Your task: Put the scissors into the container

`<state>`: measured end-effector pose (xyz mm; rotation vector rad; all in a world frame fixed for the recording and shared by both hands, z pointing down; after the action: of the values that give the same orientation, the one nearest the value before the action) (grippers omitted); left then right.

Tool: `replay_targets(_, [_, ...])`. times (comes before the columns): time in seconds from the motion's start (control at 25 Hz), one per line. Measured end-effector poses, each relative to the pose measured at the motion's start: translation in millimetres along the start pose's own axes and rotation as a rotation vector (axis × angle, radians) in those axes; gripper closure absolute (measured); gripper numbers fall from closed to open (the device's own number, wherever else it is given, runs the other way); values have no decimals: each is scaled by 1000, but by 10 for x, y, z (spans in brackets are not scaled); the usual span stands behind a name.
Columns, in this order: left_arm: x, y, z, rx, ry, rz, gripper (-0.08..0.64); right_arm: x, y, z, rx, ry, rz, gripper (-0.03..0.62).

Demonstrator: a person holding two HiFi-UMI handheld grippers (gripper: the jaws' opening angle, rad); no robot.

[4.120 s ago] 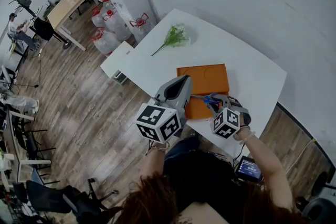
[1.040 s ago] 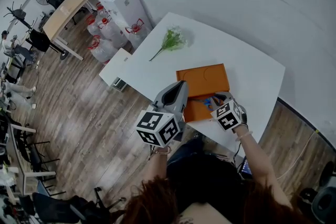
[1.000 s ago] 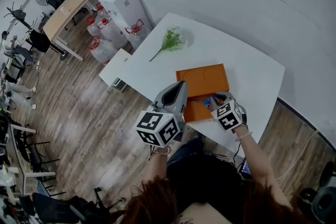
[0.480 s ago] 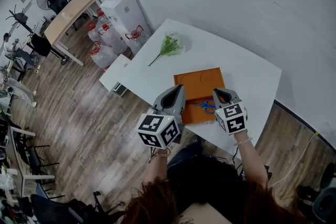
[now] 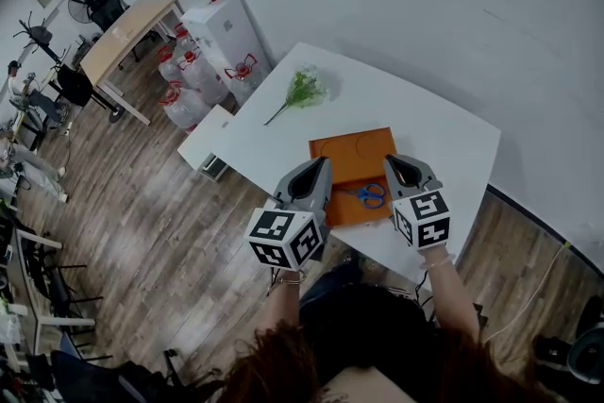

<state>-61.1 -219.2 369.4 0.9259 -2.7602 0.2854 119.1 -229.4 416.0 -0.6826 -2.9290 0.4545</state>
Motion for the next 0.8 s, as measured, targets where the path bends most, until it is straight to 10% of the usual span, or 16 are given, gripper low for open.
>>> replay_targets(0.8, [-228,109,1,-3,-43,5,545,51,435,314,-125,9,-11,595])
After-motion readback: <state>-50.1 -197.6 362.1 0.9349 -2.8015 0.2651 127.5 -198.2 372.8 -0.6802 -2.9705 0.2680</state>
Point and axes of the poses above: the fingertips, and each gripper's own axes: y backward along the fingers, x to its left, z out of its top, the point moved 6 cm from there along y, backward along the fingers, and after that the axes turned 1 degree about -z, right-handed, at the moved point
